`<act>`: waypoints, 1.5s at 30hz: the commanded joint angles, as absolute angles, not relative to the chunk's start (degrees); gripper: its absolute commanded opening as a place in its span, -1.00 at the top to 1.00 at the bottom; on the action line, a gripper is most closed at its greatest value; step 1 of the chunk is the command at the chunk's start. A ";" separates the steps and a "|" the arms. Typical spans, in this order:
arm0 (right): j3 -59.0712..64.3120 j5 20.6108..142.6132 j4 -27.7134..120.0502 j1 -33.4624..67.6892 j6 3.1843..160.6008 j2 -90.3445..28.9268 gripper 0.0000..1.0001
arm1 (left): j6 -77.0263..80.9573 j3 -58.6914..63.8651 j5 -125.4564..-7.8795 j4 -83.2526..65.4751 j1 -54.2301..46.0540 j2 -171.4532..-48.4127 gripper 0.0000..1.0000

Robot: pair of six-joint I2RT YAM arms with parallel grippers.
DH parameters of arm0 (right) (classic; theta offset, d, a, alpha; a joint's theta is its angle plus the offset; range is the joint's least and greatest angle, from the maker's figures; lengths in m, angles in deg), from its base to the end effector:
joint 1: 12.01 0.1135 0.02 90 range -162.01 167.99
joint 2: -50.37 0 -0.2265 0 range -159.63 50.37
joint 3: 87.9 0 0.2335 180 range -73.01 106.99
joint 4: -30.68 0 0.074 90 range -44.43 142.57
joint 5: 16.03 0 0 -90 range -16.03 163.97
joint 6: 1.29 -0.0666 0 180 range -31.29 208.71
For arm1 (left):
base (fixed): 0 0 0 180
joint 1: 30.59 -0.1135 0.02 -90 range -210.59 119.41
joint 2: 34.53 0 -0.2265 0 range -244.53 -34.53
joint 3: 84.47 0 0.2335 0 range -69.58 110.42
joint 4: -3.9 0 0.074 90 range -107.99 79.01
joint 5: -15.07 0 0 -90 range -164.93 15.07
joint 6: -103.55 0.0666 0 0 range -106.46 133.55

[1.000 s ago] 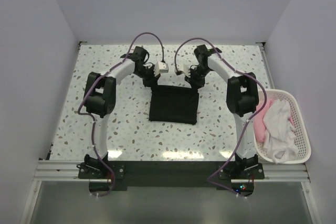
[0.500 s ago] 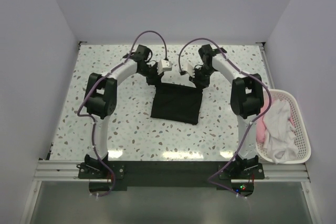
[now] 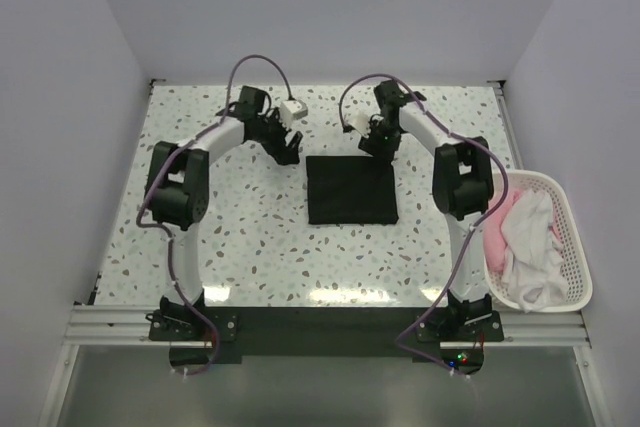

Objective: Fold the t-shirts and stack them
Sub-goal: Fold the tshirt, then neatly place the folded tshirt to the corner

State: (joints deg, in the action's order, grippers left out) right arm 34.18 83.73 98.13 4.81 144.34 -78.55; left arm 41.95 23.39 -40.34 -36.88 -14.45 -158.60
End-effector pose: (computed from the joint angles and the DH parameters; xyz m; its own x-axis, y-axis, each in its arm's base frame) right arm 0.4102 0.1358 0.1275 -0.2485 -0.9250 -0.2876 -0.9464 0.2951 -0.1314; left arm 0.4134 -0.1590 0.1279 -0.4584 0.5403 -0.7056 0.8458 0.5091 -0.1597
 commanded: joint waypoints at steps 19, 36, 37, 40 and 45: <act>23.66 74.60 96.28 19.80 99.70 -65.46 -0.91 | 24.62 -2.87 -51.37 -37.45 -19.16 -114.95 -1.00; 48.88 69.50 111.49 1.36 120.42 -89.72 -0.97 | 24.88 -1.30 -51.73 -38.32 -19.16 -116.17 -1.00; 50.46 69.31 112.80 0.04 122.44 -91.64 -0.97 | 24.97 -1.03 -51.90 -38.41 -19.16 -116.79 -1.00; 58.61 68.09 115.26 -4.62 128.33 -95.77 -0.97 | 25.67 0.02 -52.16 -38.94 -19.16 -117.93 -1.00; 62.42 66.94 114.92 -10.69 133.79 -98.51 -0.97 | 26.55 1.34 -52.78 -39.73 -19.16 -119.25 -1.00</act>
